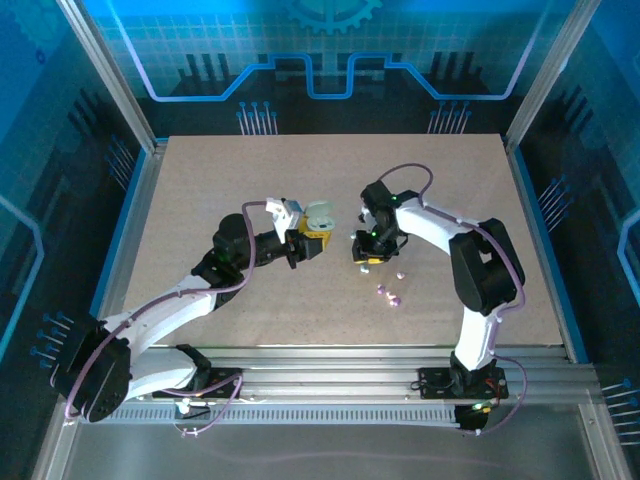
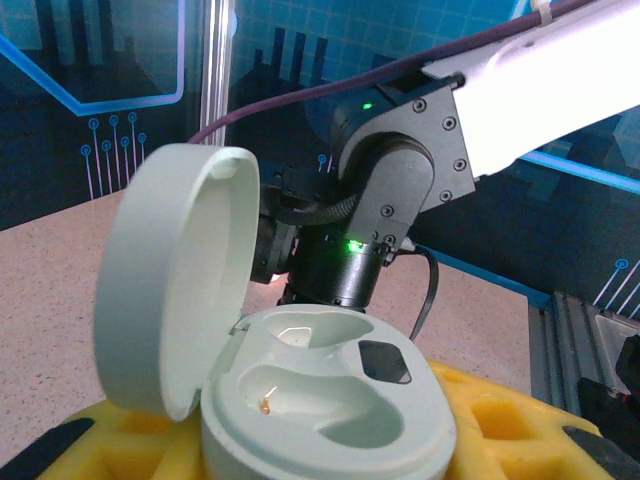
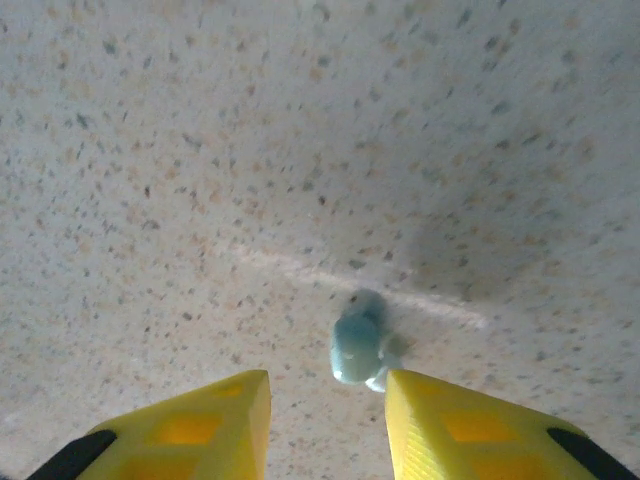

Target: Insert wireless bluetooth earbuds into charging case

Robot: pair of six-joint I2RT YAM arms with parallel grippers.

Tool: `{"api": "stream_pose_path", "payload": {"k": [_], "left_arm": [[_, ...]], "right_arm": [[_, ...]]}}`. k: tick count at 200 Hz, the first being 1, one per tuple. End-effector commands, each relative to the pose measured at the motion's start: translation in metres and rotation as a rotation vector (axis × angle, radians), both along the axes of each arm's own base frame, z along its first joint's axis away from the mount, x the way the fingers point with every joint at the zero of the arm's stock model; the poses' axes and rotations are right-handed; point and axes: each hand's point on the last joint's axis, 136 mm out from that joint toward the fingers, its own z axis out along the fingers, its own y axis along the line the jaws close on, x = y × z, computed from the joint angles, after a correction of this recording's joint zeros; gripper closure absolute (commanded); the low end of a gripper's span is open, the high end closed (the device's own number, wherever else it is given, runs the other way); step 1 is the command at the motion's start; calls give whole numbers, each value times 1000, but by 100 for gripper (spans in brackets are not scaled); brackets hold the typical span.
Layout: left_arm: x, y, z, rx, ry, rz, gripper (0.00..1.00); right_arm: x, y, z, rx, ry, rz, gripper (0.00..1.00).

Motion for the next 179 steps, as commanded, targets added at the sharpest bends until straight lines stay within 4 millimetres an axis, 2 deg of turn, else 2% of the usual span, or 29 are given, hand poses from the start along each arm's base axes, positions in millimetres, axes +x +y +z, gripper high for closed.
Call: {"api": "stream_pose_path", "payload": {"k": [1, 17, 69, 179], "left_arm": [[0, 0, 16, -16, -52, 4, 63], [-1, 2, 18, -17, -59, 14, 63], [-3, 7, 18, -12, -73, 32, 63], [-4, 7, 14, -14, -61, 29, 63]], "right_arm": [[-3, -5, -7, -100, 19, 70, 63], [-4, -1, -10, -118, 31, 91, 64], [-6, -6, -23, -200, 74, 111, 67], [-13, -2, -33, -204, 130, 122, 73]]}}
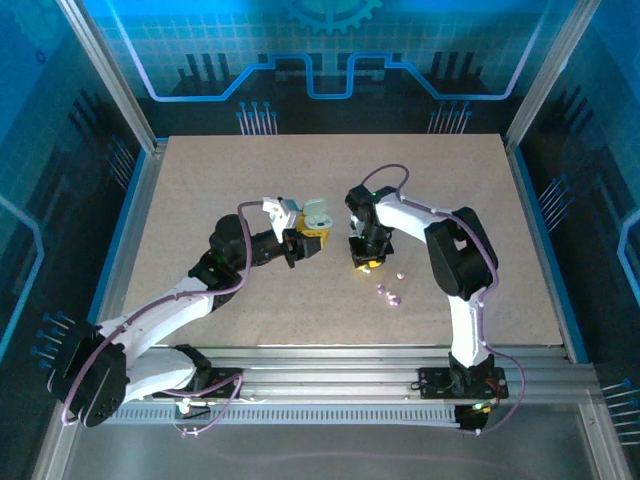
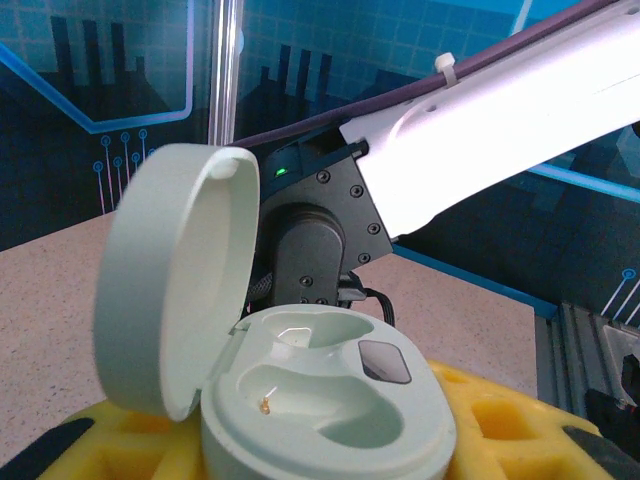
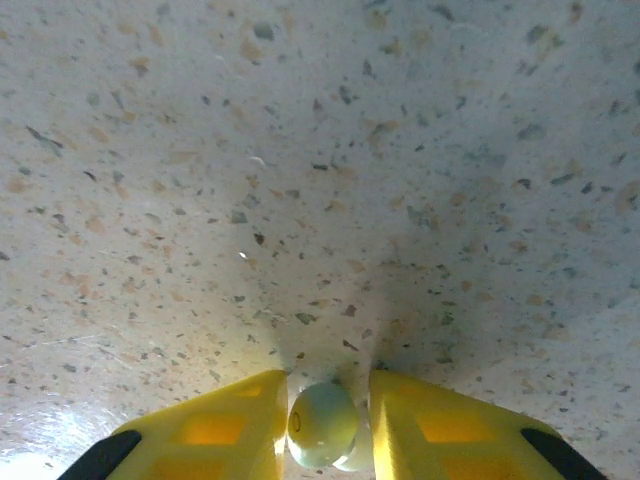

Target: Insert wireless bluetooth earbuds into charging case

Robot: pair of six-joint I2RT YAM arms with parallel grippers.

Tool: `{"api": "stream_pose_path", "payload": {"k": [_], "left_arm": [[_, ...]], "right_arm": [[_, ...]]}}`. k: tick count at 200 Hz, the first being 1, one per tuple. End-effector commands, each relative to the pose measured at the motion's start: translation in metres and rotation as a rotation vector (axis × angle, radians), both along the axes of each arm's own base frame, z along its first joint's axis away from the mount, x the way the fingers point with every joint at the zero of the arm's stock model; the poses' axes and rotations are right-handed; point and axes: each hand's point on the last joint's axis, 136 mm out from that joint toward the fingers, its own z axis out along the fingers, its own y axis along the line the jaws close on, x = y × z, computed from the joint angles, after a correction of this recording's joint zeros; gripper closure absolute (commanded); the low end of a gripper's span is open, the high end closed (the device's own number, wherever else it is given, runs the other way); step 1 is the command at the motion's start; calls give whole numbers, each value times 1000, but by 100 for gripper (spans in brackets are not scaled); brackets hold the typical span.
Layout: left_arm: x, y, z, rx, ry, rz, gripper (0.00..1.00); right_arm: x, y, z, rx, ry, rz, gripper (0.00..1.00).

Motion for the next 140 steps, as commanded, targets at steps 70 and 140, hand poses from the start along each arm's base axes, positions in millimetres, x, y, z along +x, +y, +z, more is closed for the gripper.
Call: {"api": "stream_pose_path", "payload": {"k": [70, 140], "left_arm": [[-2, 5, 3, 10, -37, 23, 63], [16, 33, 3, -23, 23, 26, 64]], "right_arm": [[-6, 27, 53, 282, -6, -55, 80], [-7, 62, 195, 1113, 2, -69, 80]]}}
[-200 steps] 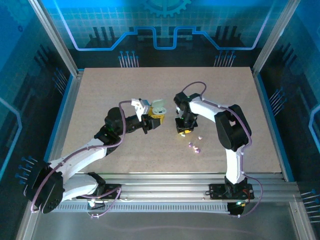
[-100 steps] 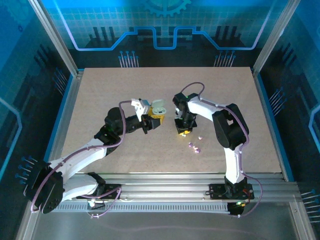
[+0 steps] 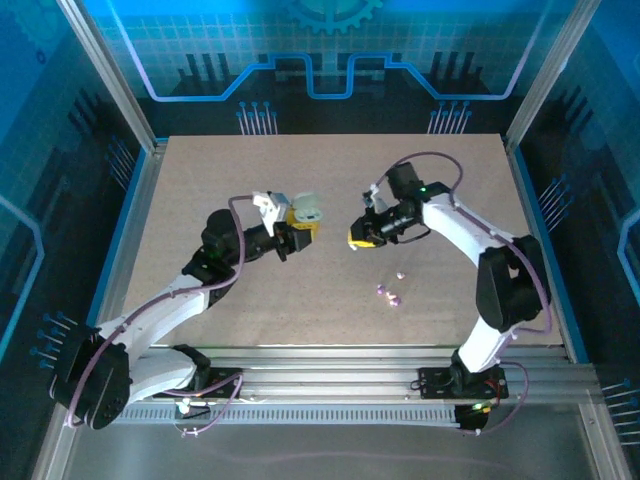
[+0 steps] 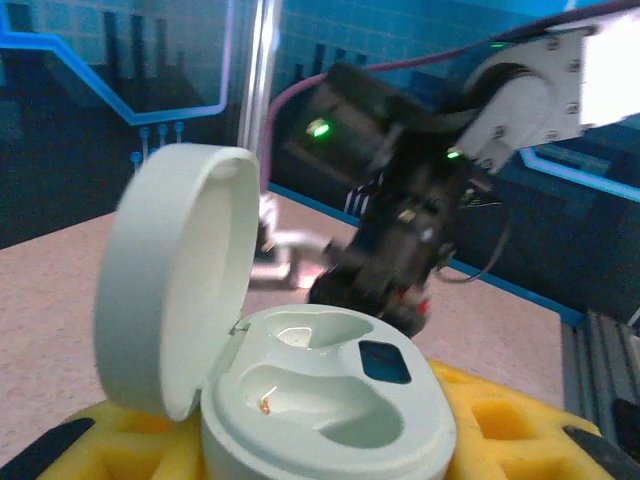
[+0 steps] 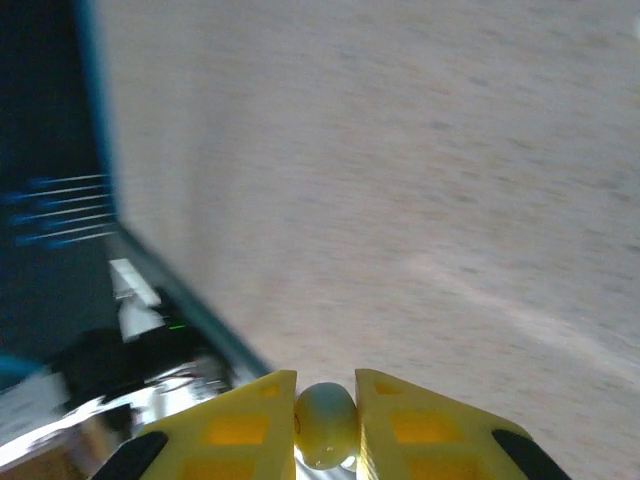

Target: Insert wireless bluetooth earbuds into charging case

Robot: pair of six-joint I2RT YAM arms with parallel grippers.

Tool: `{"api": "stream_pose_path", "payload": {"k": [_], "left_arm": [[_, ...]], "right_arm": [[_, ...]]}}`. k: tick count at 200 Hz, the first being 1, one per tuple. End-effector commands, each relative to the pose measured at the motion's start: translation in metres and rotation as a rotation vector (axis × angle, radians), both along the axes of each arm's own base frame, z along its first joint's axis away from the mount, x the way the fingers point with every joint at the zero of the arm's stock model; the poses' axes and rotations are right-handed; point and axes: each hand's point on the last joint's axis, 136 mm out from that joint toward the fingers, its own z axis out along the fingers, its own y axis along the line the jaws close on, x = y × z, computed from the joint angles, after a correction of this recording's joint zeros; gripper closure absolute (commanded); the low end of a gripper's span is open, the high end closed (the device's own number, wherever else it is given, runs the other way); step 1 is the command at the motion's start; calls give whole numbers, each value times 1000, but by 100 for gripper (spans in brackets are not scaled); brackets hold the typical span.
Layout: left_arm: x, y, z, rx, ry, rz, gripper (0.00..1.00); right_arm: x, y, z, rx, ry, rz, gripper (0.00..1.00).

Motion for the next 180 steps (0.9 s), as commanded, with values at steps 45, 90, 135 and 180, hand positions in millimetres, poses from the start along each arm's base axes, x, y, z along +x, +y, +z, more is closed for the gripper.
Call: {"api": "stream_pose_path", "payload": {"k": [45, 90, 135, 180], "left_arm": [[5, 9, 2, -27, -4, -25, 64], [3, -3, -6, 4, -29, -63, 64], [-8, -29, -11, 38, -96, -139, 64], [-11, -39, -2, 2, -144, -166, 64]], "right_arm": [[-22, 21, 109, 478, -22, 168, 80], [-25, 20, 136, 483, -67, 164, 80], [-26, 24, 155, 402, -178, 137, 80], [-30, 30, 154, 359, -212, 148, 80]]}}
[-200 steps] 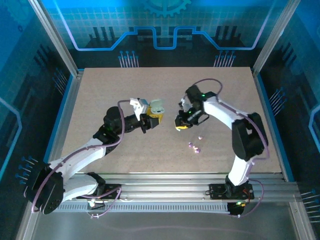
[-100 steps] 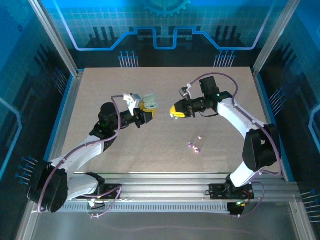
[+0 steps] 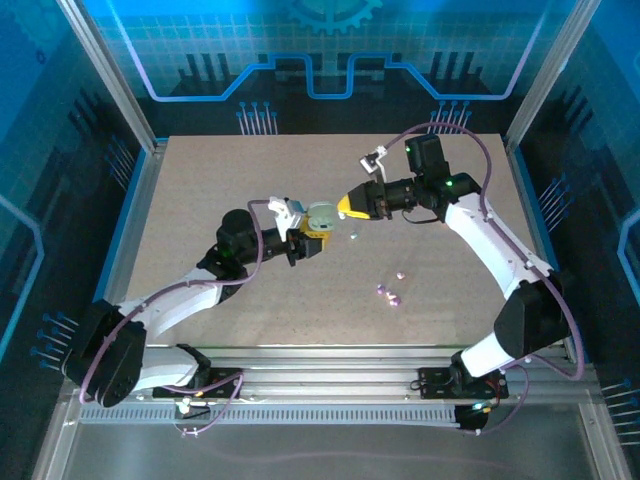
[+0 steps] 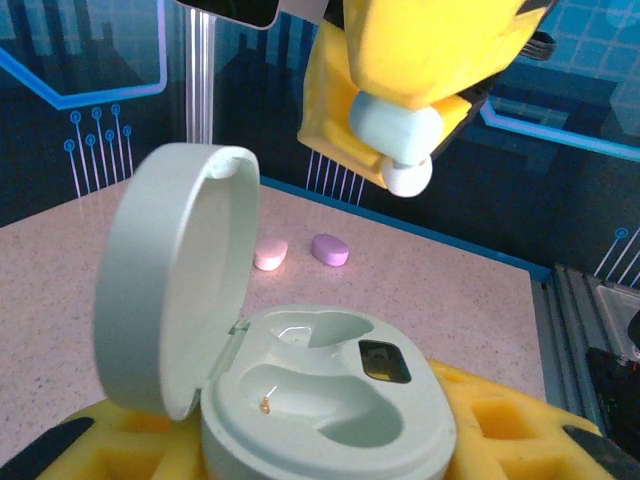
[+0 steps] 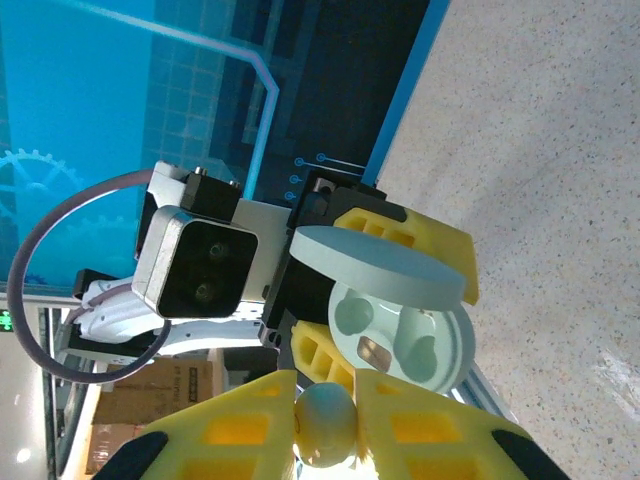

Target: Insert wireless bluetooth earbuds into charging case

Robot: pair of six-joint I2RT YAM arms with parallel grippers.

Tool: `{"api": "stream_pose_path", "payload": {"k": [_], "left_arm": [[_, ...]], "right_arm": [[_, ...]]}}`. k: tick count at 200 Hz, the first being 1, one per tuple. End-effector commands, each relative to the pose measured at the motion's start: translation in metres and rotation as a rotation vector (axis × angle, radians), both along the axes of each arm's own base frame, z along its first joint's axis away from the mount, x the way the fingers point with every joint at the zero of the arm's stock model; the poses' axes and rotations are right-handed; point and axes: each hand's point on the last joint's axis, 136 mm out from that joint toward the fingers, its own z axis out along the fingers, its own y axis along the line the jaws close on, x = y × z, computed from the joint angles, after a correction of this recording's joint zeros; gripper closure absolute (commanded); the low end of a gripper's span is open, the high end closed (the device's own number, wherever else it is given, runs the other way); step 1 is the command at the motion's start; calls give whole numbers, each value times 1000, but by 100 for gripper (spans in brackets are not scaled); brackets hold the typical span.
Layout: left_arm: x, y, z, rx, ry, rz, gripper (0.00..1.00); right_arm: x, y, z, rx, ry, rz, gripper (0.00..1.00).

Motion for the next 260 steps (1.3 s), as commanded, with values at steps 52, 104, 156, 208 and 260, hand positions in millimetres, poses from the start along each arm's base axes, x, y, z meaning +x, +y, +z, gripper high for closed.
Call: {"api": "stream_pose_path", "payload": {"k": [52, 104, 156, 208, 260], "left_arm": [[-10, -10, 25, -65, -113, -71, 64], [-13, -13, 32, -90, -109, -92, 64], [-14, -16, 31, -95, -98, -99, 64], [-13, -15, 33, -104, -101, -92, 64], [-13, -15, 36, -114, -102, -89, 64]], "right_arm": [[-10, 11, 1, -33, -43, 22, 80], [-8, 14, -1, -54, -55, 9, 80], [-4, 17, -1, -51, -59, -17, 80], [-4, 18, -4, -72, -60, -28, 80], [-6, 19, -10, -140, -89, -35, 74]]}}
